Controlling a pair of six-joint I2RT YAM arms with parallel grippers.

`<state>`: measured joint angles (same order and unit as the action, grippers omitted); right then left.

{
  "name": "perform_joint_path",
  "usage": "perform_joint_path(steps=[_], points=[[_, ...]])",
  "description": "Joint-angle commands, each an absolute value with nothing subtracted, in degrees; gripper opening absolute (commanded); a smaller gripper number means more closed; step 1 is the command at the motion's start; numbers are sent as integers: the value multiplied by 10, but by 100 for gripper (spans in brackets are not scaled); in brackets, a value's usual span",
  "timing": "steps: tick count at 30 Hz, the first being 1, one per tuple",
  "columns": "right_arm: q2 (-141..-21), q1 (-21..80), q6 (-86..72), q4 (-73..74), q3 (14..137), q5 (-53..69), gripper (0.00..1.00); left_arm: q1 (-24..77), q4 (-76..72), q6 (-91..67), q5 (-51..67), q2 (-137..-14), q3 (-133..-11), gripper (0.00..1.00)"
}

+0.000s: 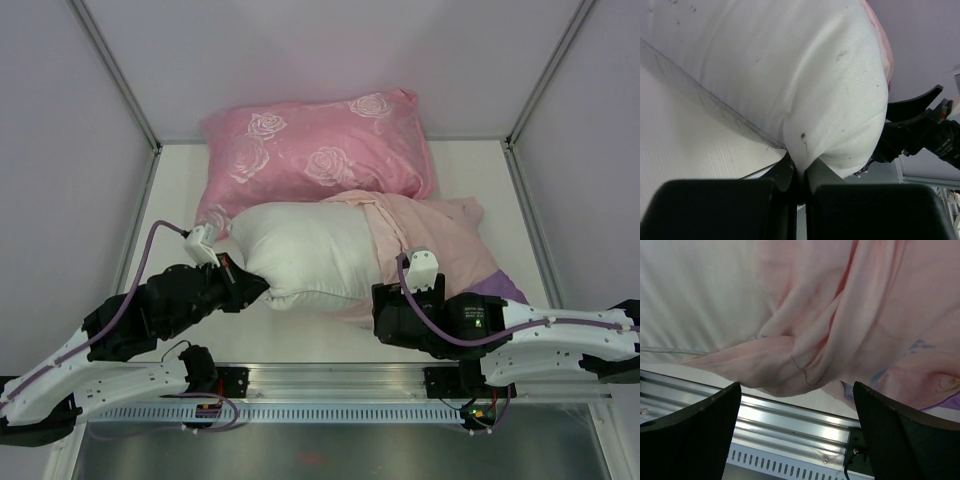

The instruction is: Remove the pillowcase from the pillow

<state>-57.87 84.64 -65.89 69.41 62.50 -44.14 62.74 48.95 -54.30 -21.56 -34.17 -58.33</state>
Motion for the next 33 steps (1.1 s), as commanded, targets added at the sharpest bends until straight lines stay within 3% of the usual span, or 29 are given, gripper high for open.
perform_joint_path(steps=[1, 8, 15, 18, 21, 22, 24, 33], points=[[-556, 850, -734, 688, 600, -495, 98, 628, 400, -523, -236, -337, -622, 2], [-491, 841, -743, 558, 508, -595, 96, 628, 395, -517, -226, -315, -637, 2], [-526, 798, -564, 385, 498, -538, 91, 628, 407, -495, -214, -303, -691, 2], [-581, 783, -571, 399, 521, -529, 74, 628, 413, -488, -214, -307, -712, 2], [-593, 775, -628, 452, 522, -536, 35, 628, 437, -484, -232, -309, -740, 2], [-590, 774, -646, 480, 514, -538, 13, 628, 444, -484, -251, -309, -757, 2], [-573, 773, -701, 506, 502, -546, 0, 628, 466, -486, -277, -303, -773, 2], [-474, 773, -892, 678, 446, -588, 0, 628, 523, -461, -420, -252, -881, 2]])
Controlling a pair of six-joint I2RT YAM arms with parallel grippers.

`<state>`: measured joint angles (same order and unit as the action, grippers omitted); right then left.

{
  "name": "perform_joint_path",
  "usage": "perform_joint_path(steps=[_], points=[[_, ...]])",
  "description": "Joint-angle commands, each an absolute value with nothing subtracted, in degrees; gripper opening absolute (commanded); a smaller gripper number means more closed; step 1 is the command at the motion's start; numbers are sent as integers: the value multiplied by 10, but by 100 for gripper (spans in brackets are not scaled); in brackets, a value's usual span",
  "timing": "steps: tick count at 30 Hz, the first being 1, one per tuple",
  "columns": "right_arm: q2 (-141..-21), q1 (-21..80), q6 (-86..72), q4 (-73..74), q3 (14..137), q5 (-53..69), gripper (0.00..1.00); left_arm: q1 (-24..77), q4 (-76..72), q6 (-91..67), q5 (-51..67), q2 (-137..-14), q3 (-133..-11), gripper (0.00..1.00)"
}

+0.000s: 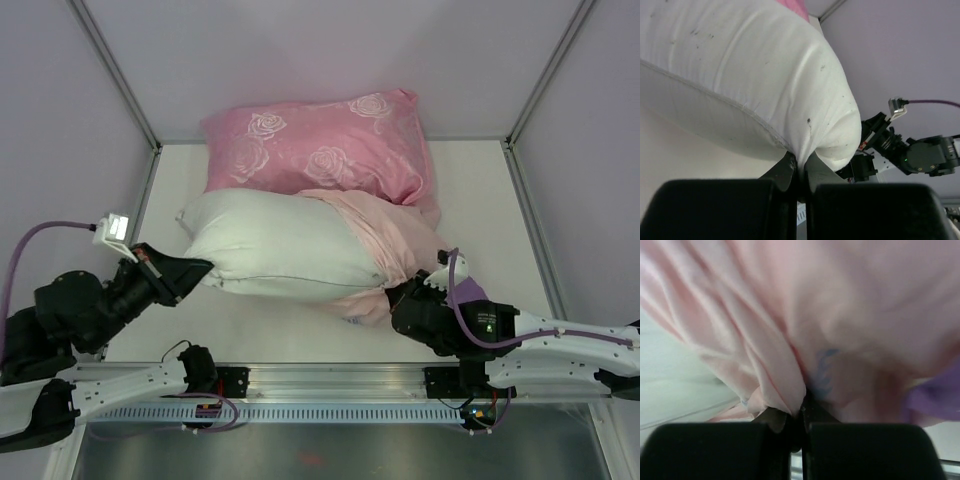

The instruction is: Remove the pillowcase from the pillow

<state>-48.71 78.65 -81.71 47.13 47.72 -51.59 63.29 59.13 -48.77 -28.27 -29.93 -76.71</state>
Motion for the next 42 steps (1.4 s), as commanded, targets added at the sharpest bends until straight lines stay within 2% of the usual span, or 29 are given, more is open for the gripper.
perform_joint_path(steps=[1, 6, 16, 17, 19, 21, 22, 23, 25, 26, 29, 34, 39, 42], points=[[-472, 773, -896, 685, 448, -592, 0, 628, 533, -460, -422, -256, -892, 2], [-498, 774, -965, 793, 473, -613, 0, 628, 585, -463, -432, -256, -919, 2], [-476, 752, -973, 831, 474, -623, 0, 628, 649, -482, -468, -222, -938, 2], [-473, 751, -963, 819, 474, -619, 0, 628, 656, -486, -470, -218, -938, 2], [-468, 751, -792, 684, 472, -586, 1, 628, 646, -484, -451, -210, -926, 2], [-476, 751, -643, 501, 467, -520, 26, 628, 586, -452, -387, -196, -876, 2], [-498, 751, -562, 462, 472, -454, 37, 628, 573, -442, -363, -195, -859, 2], [-511, 751, -543, 439, 481, -423, 54, 627, 563, -435, -342, -196, -845, 2], [-558, 751, -501, 400, 515, -335, 68, 628, 565, -437, -288, -210, -805, 2], [-572, 751, -487, 389, 526, -305, 79, 628, 568, -441, -273, -214, -790, 2], [-618, 764, -447, 350, 572, -222, 93, 628, 549, -447, -213, -218, -712, 2], [-653, 821, -435, 404, 693, -330, 98, 628, 472, -448, -108, -206, -587, 2], [-686, 820, -465, 563, 832, -532, 98, 628, 292, -489, 83, -192, -403, 2], [-693, 817, -562, 701, 901, -644, 98, 628, 223, -511, 152, -250, -343, 2]])
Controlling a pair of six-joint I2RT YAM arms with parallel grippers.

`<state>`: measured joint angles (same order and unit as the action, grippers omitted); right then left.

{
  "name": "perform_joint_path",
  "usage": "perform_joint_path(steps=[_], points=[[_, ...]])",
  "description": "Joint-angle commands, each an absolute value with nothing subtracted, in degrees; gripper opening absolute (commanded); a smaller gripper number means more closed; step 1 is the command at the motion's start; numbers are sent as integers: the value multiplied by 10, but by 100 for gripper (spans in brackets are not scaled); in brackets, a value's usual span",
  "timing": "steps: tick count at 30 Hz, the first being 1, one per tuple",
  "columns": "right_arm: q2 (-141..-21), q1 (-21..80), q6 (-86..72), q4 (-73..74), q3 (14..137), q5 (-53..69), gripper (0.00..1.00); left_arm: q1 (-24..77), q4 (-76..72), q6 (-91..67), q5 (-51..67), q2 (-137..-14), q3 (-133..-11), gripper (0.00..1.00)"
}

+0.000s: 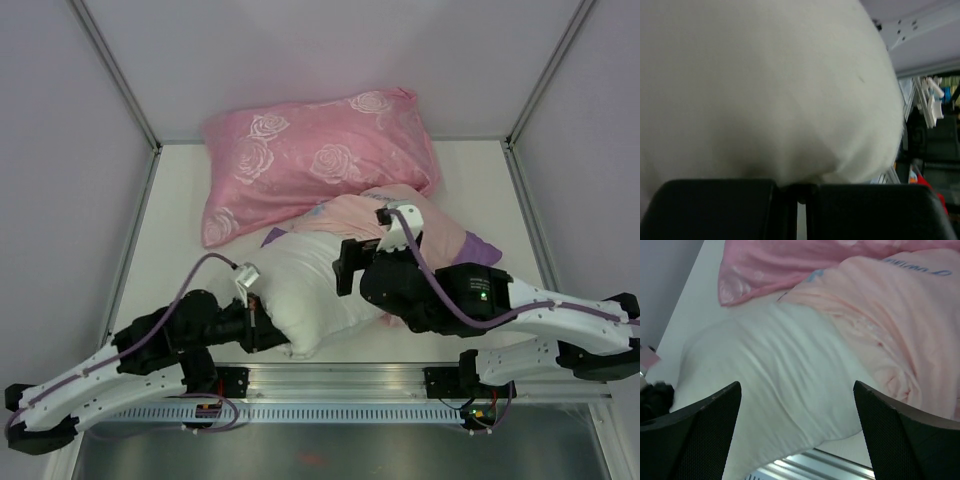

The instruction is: Remove the pillowcase from the pillow

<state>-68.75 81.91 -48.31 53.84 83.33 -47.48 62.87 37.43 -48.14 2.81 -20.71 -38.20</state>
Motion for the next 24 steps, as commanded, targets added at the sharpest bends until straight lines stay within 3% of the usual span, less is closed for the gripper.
perform_joint_path(steps=[1, 2, 4, 6, 7, 10, 13, 14, 18, 24], points=[[-695, 815, -600, 745, 917, -663, 98, 628, 224, -509, 156, -269, -339, 2], [-693, 814, -621, 794, 926, -678, 98, 629, 233, -508, 156, -283, -335, 2], [-667, 811, -563, 758, 912, -679, 98, 630, 231, -501, 149, -278, -329, 2], [-633, 802, -455, 585, 844, -643, 98, 630, 222, -492, 163, -263, -324, 6], [-624, 794, -384, 528, 821, -571, 98, 630, 222, -482, 168, -260, -327, 32], [-627, 739, -335, 355, 754, -465, 98, 630, 243, -469, 174, -242, -348, 73], [-692, 706, -322, 316, 736, -390, 98, 630, 286, -482, 134, -195, -373, 86], [-714, 683, -320, 308, 740, -352, 98, 630, 292, -486, 121, -182, -382, 98], [-811, 650, -337, 304, 737, -330, 98, 630, 383, -525, 27, -127, -414, 100], [-775, 625, -436, 306, 587, -340, 98, 630, 610, -675, -181, -91, -500, 100]])
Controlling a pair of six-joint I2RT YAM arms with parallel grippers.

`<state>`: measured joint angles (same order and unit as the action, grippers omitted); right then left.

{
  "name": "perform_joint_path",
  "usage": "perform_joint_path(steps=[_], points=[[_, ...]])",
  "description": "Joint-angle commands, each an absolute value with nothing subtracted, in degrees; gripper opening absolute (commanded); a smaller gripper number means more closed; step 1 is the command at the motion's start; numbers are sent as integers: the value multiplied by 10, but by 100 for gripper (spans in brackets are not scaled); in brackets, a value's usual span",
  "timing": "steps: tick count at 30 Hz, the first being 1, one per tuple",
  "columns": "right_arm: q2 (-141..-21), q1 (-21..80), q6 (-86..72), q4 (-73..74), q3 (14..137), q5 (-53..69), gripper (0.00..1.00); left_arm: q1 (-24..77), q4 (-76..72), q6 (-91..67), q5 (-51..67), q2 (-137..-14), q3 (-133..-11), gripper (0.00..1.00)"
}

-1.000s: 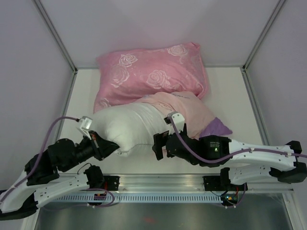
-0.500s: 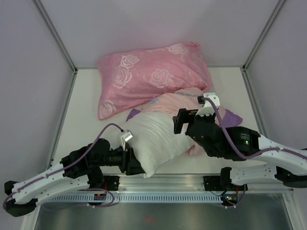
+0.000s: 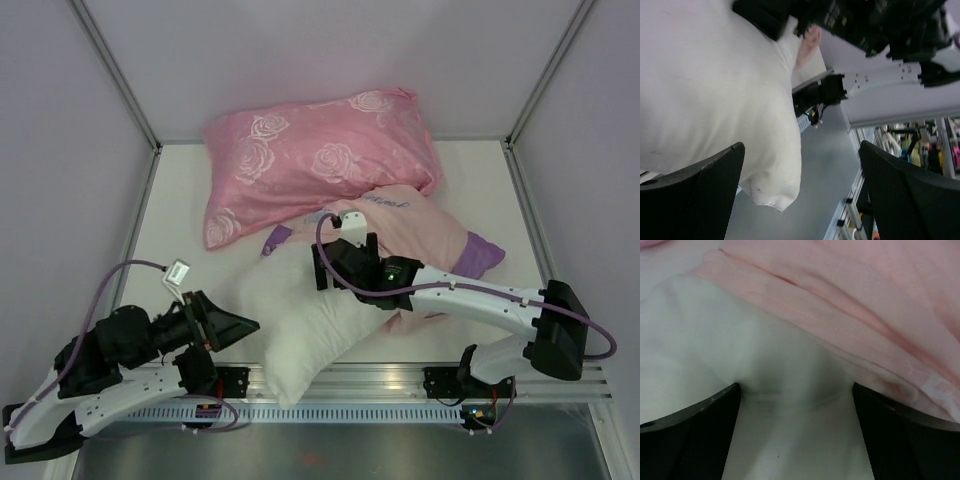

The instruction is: Remove the pillowcase from the pillow

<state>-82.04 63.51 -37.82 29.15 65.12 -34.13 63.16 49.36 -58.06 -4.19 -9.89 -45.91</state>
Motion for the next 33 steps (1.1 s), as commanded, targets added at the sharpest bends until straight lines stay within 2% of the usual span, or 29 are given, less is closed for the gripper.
perform_joint_path(steps=[1, 4, 7, 10, 15, 20, 22, 24, 28, 30, 33], points=[[-759, 622, -449, 302, 560, -341, 98, 630, 624, -694, -197, -89, -514, 100], [-682, 622, -498, 277, 451, -330, 98, 630, 629, -705, -243, -105, -526, 100], [-612, 621, -548, 269, 360, -335, 98, 629, 629, -704, -265, -178, -535, 100], [-554, 621, -595, 270, 282, -331, 98, 629, 655, -692, -268, -329, -553, 100], [-505, 621, -615, 267, 240, -327, 98, 629, 670, -700, -286, -445, -566, 100], [-482, 621, -614, 293, 242, -340, 98, 629, 638, -686, -316, -456, -541, 100], [-476, 620, -614, 298, 240, -343, 98, 629, 533, -597, -276, -445, -511, 100], [-468, 620, -611, 298, 237, -345, 98, 629, 454, -516, -188, -439, -486, 100], [-461, 620, -608, 297, 234, -344, 98, 629, 297, -445, -11, -469, -439, 99], [-463, 620, -603, 296, 238, -339, 98, 629, 282, -431, 16, -484, -437, 94], [-472, 620, -578, 298, 255, -327, 98, 629, 255, -424, 35, -494, -429, 71]])
